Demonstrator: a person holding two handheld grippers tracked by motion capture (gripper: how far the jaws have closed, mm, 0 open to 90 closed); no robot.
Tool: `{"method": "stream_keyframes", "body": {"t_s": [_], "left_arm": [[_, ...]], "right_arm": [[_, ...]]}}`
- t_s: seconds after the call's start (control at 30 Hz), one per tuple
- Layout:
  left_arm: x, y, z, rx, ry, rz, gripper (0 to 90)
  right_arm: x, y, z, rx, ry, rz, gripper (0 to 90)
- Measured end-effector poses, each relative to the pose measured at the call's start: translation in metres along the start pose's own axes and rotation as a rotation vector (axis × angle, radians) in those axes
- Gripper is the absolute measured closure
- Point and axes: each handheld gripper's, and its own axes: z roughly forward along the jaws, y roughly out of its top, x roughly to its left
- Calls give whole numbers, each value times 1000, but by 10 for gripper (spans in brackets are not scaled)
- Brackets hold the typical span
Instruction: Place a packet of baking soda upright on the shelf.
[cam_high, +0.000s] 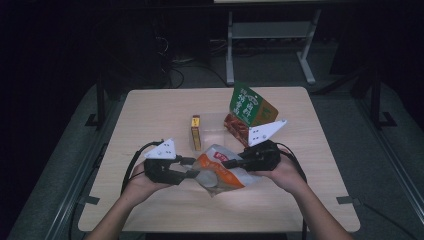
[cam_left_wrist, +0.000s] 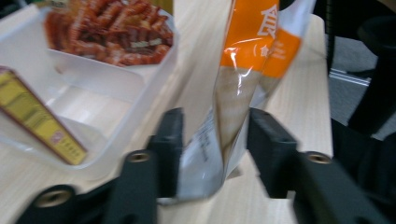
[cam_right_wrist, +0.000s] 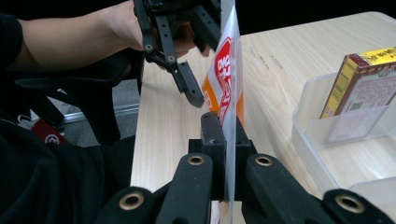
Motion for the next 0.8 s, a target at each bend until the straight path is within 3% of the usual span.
{"method": "stream_keyframes", "body": {"t_s": [0.13, 0.17, 0.37, 0.43, 0.57, 0.8], "left_arm": [[1, -11, -7, 7, 52, 3, 385], [1, -18, -9, 14, 60, -14, 376], [-1, -34, -9, 44, 80, -31, 370], [-4, -43, -7, 62, 73, -41, 357], [-1, -45, -4, 87, 85, -44, 338], [2, -47, -7, 73, 116, -68, 263]], "right_arm": [[-1, -1, -7, -6, -14, 9, 900], [0, 0, -12, -10, -28, 23, 900], [-2, 2, -24, -36, -45, 42, 900], [-2, 5, -31, -47, -76, 49, 900], [-1, 13, -41, -64, -114, 46, 900], [-6, 31, -60, -108, -193, 62, 900]]}}
